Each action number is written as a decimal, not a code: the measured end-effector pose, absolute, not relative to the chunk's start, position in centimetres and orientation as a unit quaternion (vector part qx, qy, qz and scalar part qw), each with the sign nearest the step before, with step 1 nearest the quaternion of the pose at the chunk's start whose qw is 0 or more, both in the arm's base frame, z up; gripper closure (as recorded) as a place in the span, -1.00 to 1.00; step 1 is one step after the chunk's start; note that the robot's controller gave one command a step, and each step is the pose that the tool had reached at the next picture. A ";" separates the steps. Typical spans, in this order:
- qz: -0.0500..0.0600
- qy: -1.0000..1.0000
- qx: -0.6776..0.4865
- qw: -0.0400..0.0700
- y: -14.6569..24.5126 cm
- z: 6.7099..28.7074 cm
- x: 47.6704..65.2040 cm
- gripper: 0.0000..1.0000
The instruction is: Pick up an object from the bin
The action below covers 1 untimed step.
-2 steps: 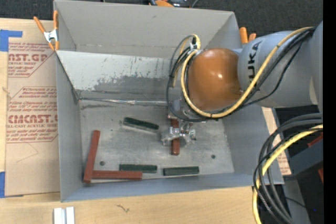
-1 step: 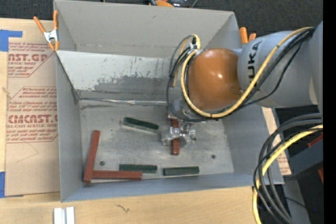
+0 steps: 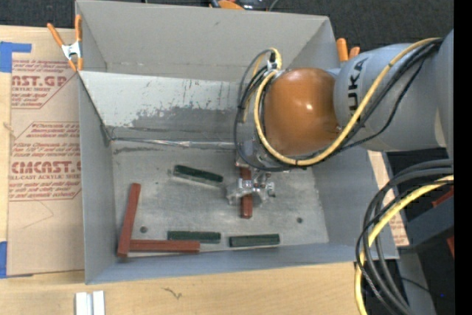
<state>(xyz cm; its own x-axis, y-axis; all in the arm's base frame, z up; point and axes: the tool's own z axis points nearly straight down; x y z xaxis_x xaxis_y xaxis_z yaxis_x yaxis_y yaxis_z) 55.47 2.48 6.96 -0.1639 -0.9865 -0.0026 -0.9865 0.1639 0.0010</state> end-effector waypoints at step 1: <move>0.001 0.763 -0.647 0.001 2.5 7.0 55.5 1.00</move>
Offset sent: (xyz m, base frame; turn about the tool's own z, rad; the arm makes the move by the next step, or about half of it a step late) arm 0.0000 0.0000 0.0000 0.0000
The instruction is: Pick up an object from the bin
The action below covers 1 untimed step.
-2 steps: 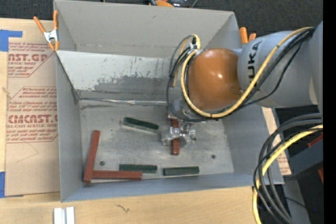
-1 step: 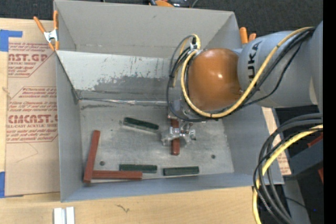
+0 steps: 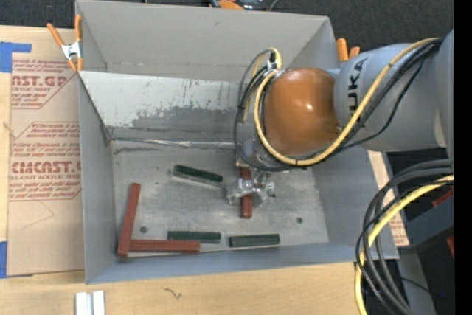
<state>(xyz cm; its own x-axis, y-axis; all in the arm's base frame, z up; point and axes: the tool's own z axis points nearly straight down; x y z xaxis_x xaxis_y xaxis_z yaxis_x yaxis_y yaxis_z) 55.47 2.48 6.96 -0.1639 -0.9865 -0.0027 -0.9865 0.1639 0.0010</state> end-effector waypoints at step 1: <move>0.001 0.763 -0.647 0.001 2.5 7.0 55.5 1.00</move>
Offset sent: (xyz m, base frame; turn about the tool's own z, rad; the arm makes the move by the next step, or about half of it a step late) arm 0.0000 0.0000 0.0000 0.0000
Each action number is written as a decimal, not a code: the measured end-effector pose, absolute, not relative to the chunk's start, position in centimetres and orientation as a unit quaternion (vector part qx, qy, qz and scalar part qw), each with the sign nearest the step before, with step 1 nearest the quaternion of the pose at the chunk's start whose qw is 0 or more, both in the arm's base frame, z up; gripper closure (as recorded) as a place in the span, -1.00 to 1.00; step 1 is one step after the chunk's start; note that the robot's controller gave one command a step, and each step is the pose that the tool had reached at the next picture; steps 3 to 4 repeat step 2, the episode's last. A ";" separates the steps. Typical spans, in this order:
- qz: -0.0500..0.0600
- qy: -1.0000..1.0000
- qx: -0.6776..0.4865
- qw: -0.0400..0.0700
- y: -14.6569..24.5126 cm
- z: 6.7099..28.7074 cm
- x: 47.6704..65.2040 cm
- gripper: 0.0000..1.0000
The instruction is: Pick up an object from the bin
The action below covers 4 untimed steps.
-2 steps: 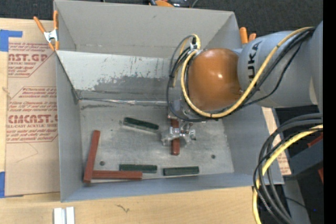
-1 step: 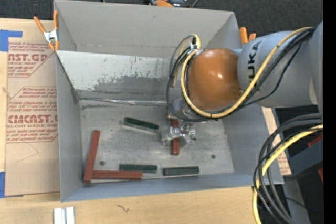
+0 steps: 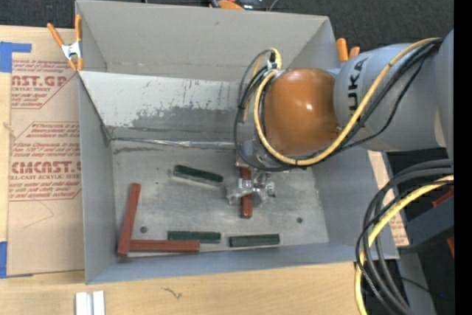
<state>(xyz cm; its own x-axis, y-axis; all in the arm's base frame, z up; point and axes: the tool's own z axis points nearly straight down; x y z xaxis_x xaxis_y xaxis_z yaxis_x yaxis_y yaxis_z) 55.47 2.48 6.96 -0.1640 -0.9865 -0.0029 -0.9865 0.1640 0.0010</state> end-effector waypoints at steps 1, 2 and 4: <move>0.005 0.684 -0.730 -0.004 -0.1 7.6 57.8 1.00; -0.002 0.561 -0.828 0.003 0.5 24.3 55.4 1.00; -0.002 0.561 -0.828 0.003 0.5 24.3 55.4 1.00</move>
Offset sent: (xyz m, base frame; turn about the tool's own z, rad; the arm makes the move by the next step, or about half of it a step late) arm 0.0267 -0.0260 0.0091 -0.2329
